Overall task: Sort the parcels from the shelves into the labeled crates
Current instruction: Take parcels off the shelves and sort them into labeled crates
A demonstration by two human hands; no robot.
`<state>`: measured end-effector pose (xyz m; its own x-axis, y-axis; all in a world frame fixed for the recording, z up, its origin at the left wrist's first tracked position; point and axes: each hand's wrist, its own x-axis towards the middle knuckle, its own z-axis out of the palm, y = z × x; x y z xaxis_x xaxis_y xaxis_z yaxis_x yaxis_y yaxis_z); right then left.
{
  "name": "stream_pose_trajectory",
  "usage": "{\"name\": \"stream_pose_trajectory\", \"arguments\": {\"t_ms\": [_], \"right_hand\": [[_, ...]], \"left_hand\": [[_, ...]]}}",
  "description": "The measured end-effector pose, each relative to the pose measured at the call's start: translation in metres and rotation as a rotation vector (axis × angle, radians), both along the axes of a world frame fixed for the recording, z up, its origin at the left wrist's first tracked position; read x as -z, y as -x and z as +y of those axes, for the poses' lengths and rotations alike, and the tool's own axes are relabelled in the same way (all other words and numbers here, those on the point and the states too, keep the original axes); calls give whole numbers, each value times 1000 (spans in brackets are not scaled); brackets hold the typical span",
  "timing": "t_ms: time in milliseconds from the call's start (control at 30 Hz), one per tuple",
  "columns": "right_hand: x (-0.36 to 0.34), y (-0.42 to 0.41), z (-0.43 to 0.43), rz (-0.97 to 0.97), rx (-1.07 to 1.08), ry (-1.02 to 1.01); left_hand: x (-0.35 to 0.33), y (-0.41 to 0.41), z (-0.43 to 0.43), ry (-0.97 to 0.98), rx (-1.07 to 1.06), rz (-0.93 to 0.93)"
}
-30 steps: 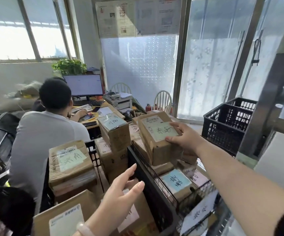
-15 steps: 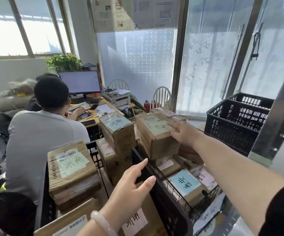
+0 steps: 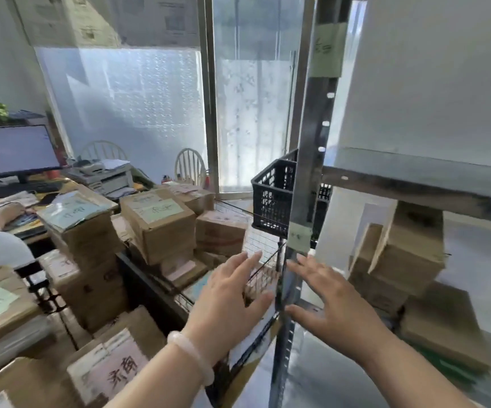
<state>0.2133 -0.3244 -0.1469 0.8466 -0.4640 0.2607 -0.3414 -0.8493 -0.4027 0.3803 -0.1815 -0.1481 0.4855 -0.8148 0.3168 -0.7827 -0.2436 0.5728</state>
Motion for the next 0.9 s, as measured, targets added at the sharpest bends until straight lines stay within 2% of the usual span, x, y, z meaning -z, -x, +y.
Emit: {"name": "stream_pose_trajectory", "arguments": {"t_ms": [233,400,567,733,833,900], "right_hand": [[11,132,-25,50,190,-36],[33,197,-71,-9,411,-76],[80,234,-134,-7,696,-397],[99,232,-173,-223,901,-881],[115,225,-187,-260,913,-1103],[124,220,-189,-301,901,-1161]], "left_hand": [[9,106,-74,-16,202,15],[13,163,-107,-40,282,11],[34,204,-124,-129,278,49],[58,234,-146,-188,246,90],[73,248,-159,-229,233,133],[81,255,-166,-249,219,167]]}}
